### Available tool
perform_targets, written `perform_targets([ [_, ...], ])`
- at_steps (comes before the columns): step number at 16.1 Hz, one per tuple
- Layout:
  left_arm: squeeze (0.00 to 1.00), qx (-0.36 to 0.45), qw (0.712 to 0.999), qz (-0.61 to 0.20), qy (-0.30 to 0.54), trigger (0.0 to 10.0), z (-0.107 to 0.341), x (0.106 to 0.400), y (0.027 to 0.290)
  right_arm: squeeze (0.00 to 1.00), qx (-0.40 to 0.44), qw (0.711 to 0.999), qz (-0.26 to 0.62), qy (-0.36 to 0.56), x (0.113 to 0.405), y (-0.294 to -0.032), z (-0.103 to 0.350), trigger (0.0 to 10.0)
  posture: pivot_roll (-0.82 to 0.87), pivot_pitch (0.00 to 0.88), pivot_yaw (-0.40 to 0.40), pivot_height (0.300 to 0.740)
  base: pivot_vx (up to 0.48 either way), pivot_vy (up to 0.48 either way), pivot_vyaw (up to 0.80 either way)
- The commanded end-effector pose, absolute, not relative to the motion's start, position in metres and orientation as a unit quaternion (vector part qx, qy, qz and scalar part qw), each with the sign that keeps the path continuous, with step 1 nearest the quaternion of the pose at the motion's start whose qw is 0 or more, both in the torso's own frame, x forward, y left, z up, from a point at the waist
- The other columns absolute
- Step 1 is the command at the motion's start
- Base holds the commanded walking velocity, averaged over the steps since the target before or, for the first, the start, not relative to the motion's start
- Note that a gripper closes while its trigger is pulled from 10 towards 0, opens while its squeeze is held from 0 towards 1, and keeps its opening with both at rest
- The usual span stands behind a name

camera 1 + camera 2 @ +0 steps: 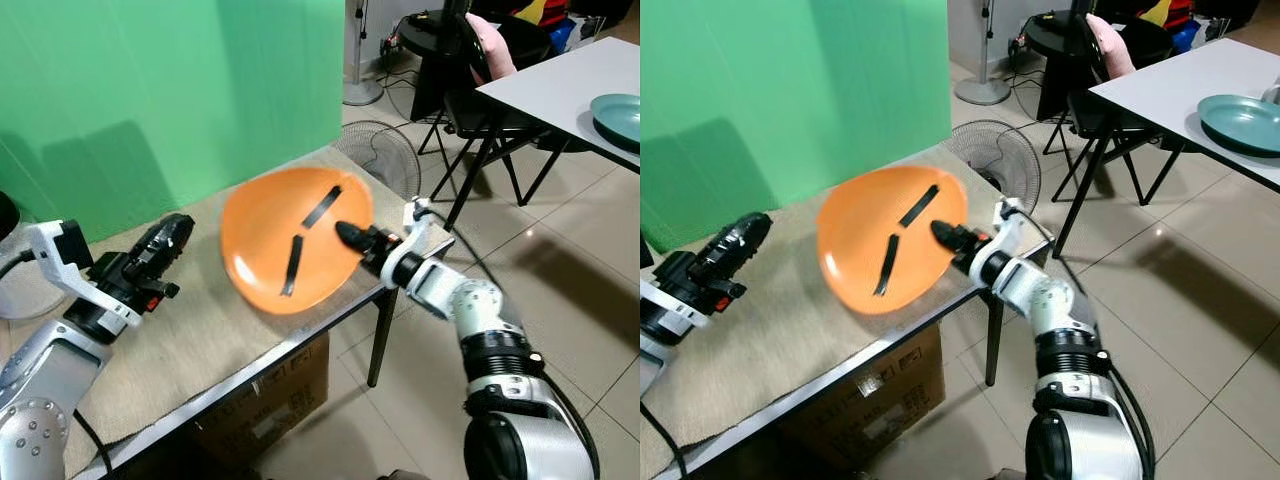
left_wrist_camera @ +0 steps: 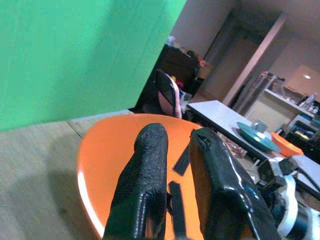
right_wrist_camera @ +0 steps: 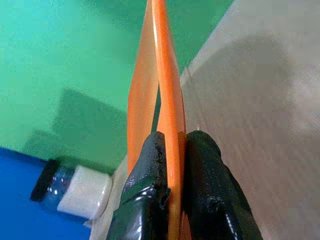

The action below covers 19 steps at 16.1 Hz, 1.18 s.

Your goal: Setting the table

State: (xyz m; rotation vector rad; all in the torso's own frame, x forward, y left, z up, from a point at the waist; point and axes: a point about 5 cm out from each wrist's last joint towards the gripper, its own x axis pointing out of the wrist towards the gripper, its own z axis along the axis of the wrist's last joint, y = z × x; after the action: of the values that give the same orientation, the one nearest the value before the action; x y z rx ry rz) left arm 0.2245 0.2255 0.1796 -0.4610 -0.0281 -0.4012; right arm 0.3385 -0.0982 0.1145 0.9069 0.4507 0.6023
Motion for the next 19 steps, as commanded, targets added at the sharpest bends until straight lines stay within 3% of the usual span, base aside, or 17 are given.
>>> perform_targets([
  [1, 0.00, -0.172, 0.969, -0.175, 0.006, 10.0, 0.178, 0.221, 0.225, 0.00, 0.442, 0.833, 0.281, 0.180, 0.340, -0.108, 0.128, 0.0, -0.05, 0.000, 0.076, 0.740, 0.000, 0.000, 0.00],
  [4, 0.00, -0.043, 0.986, -0.158, 0.028, 10.0, 0.172, 0.216, 0.210, 0.00, 0.437, 0.847, 0.272, 0.135, 0.331, -0.134, 0.146, 0.0, -0.05, 0.000, 0.070, 0.740, 0.000, 0.000, 0.00],
  [5, 0.00, 0.004, 0.988, -0.153, 0.035, 10.0, 0.172, 0.215, 0.201, 0.00, 0.415, 0.865, 0.262, 0.104, 0.324, -0.147, 0.157, 0.0, -0.05, 0.000, 0.070, 0.740, 0.000, 0.000, 0.00],
  [6, 0.00, 0.031, 0.987, -0.153, 0.027, 10.0, 0.173, 0.215, 0.191, 0.00, 0.400, 0.880, 0.248, 0.064, 0.315, -0.160, 0.172, 10.0, -0.06, 0.000, 0.074, 0.740, 0.000, 0.000, 0.00],
  [8, 0.00, 0.035, 0.987, -0.158, 0.004, 10.0, 0.180, 0.215, 0.173, 0.00, 0.394, 0.893, 0.218, 0.009, 0.296, -0.183, 0.195, 10.0, -0.07, 0.000, 0.080, 0.740, 0.000, 0.000, 0.00],
  [10, 0.00, 0.075, 0.986, -0.144, -0.022, 10.0, 0.182, 0.220, 0.160, 0.00, 0.272, 0.943, 0.194, -0.009, 0.280, -0.191, 0.206, 10.0, -0.10, 0.000, 0.090, 0.740, 0.000, 0.000, -0.26],
  [12, 0.00, 0.071, 0.992, -0.098, -0.029, 10.0, 0.177, 0.225, 0.148, 0.00, 0.191, 0.972, 0.132, -0.044, 0.264, -0.196, 0.219, 10.0, -0.11, 0.000, 0.093, 0.740, 0.000, 0.000, -0.80],
  [18, 0.00, 0.028, 0.993, -0.113, -0.028, 10.0, 0.172, 0.222, 0.127, 0.00, 0.107, 0.989, 0.006, -0.101, 0.237, -0.209, 0.228, 10.0, -0.13, 0.000, 0.092, 0.740, 0.000, 0.000, -0.80],
  [19, 1.00, 0.013, 0.992, -0.122, -0.032, 10.0, 0.173, 0.223, 0.126, 0.00, 0.094, 0.990, -0.007, -0.102, 0.237, -0.209, 0.227, 10.0, -0.13, 0.000, 0.091, 0.740, 0.000, 0.000, -0.80],
])
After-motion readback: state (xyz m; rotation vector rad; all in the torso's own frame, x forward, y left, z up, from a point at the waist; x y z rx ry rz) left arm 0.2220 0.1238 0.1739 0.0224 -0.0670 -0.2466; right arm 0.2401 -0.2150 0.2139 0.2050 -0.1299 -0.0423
